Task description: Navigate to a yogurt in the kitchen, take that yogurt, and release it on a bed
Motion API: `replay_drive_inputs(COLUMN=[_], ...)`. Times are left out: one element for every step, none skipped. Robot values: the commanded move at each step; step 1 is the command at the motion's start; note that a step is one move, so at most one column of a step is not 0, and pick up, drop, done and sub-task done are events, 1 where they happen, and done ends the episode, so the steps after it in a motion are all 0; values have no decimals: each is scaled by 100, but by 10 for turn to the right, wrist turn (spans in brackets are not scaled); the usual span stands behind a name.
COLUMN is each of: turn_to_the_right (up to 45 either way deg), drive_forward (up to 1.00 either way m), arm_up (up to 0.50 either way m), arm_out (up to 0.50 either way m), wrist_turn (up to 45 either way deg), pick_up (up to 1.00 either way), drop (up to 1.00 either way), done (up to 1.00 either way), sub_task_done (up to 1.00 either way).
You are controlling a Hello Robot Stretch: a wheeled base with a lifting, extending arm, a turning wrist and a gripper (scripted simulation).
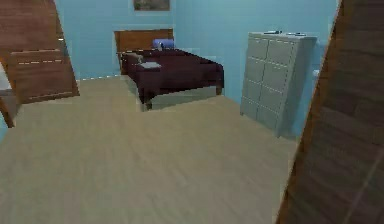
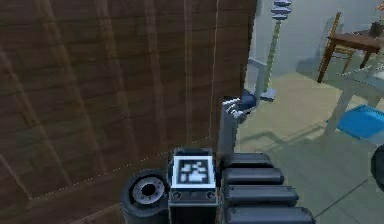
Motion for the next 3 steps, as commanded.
replay_drive_inputs(turn_to_the_right=[-240, 0, 0], drive_forward=[0, 100, 100], arm_up=[0, 0, 0], arm_out=[0, 0, 0], wrist_turn=[0, 0, 0], pick_up=[0, 0, 0], drop=[0, 0, 0], done=[0, 0, 0], sub_task_done=[0, 0, 0])
